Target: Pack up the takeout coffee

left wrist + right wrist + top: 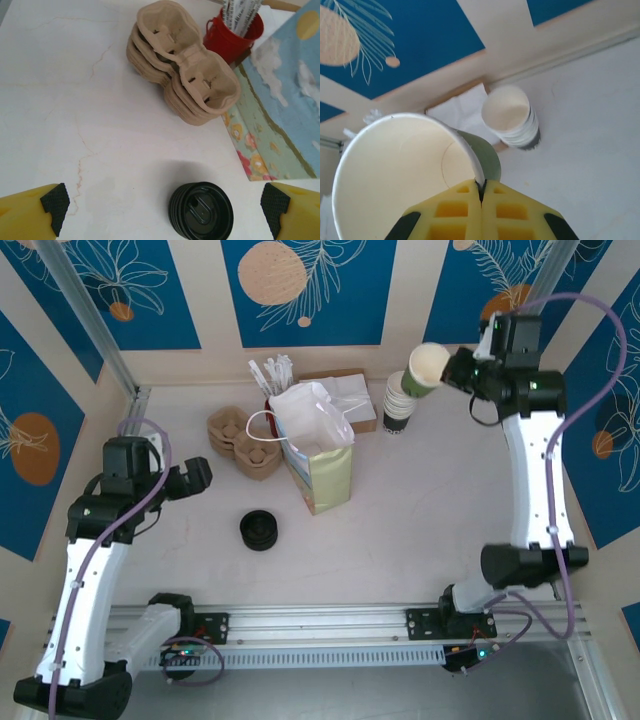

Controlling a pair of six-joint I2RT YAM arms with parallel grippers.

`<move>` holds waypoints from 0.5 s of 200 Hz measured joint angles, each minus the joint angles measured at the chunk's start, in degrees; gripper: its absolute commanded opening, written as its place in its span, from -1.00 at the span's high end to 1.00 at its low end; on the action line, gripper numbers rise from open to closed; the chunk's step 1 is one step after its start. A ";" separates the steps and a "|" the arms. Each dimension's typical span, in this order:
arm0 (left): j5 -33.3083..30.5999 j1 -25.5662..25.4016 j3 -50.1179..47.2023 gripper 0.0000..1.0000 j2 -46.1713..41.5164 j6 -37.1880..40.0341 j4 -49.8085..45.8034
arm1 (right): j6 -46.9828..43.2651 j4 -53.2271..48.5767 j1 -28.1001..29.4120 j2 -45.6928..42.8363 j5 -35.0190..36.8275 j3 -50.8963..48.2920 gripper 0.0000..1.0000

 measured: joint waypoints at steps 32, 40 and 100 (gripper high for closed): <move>5.46 -0.02 -1.57 -0.97 -0.87 0.83 -1.16 | 0.24 0.72 0.90 -12.41 -0.42 -19.12 0.98; 6.95 -0.02 -2.91 -0.95 -1.29 0.70 -1.11 | 0.46 1.22 1.73 -15.54 -0.39 -23.65 0.99; 13.07 -0.02 -10.86 -0.82 -2.64 -2.47 -1.31 | 6.99 2.91 14.40 -34.27 0.24 -49.03 0.97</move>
